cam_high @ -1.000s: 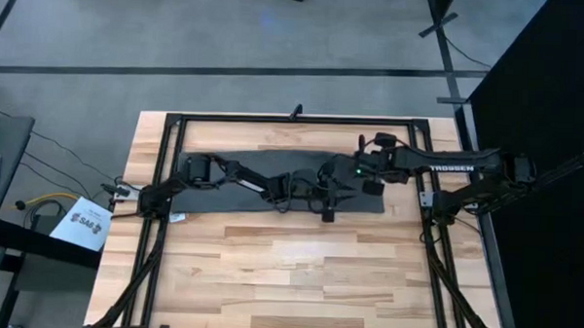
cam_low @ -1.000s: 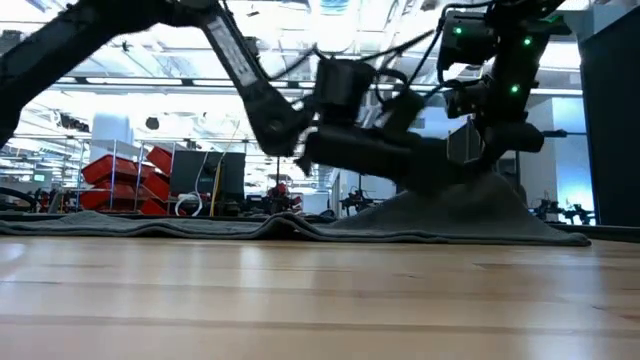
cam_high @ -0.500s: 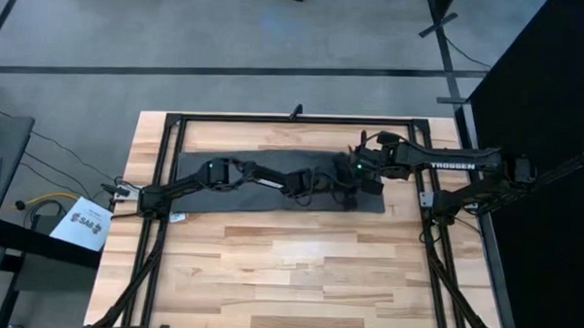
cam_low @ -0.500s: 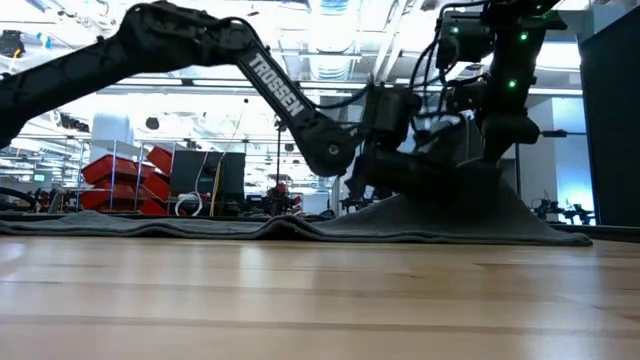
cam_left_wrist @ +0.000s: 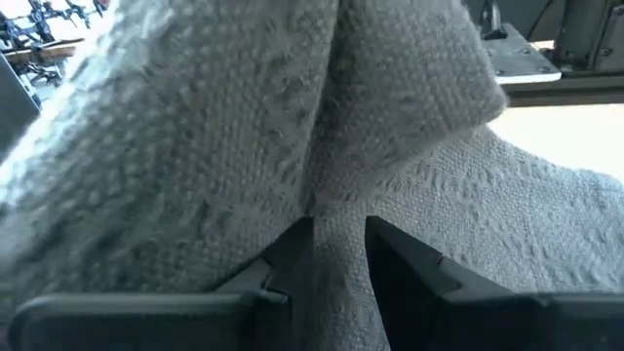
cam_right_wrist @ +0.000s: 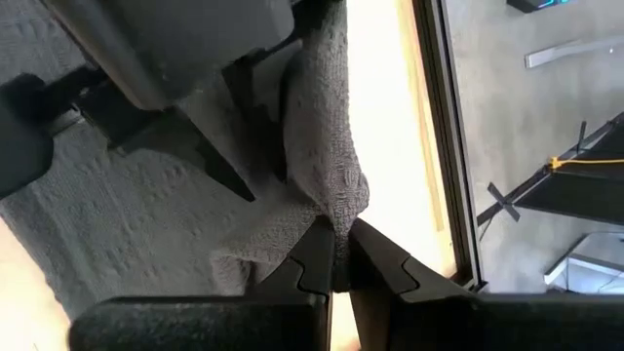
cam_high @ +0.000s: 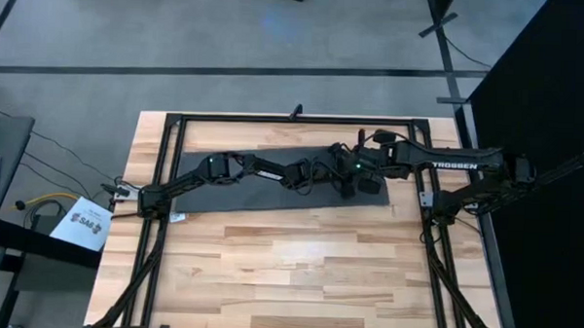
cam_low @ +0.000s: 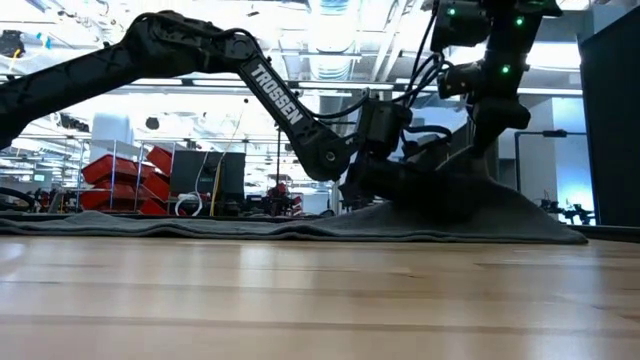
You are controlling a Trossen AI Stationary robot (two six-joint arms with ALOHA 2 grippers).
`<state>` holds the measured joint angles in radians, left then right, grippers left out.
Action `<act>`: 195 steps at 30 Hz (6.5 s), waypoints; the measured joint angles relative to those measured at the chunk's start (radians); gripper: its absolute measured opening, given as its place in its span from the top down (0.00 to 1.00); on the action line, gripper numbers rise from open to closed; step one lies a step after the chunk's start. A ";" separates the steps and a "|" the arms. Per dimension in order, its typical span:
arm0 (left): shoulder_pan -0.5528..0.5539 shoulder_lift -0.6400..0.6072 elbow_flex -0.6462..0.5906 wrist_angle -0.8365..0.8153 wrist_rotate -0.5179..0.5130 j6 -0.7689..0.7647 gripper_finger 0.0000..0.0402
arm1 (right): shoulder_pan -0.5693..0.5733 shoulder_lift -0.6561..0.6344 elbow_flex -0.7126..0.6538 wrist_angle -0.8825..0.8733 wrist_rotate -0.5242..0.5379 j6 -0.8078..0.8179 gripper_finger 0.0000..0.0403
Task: Roll towel
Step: Roll the gray towel
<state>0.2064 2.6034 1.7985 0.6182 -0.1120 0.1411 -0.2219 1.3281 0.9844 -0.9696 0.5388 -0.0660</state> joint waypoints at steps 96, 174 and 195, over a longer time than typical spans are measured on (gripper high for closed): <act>-0.114 -0.576 -0.776 -0.181 0.044 -0.217 0.80 | 0.431 0.001 -0.276 -0.018 0.219 0.059 0.98; -0.086 -0.574 -0.917 -0.136 0.115 -0.255 0.80 | 0.510 0.160 -0.206 0.038 -0.642 0.157 0.60; -0.096 -0.574 -0.917 -0.135 0.111 -0.258 0.80 | 0.489 0.133 -0.169 0.036 -0.429 0.293 0.88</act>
<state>0.1105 2.0296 0.8814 0.4831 -0.0012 -0.1173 0.2667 1.4612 0.8150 -0.9336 0.1101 0.2267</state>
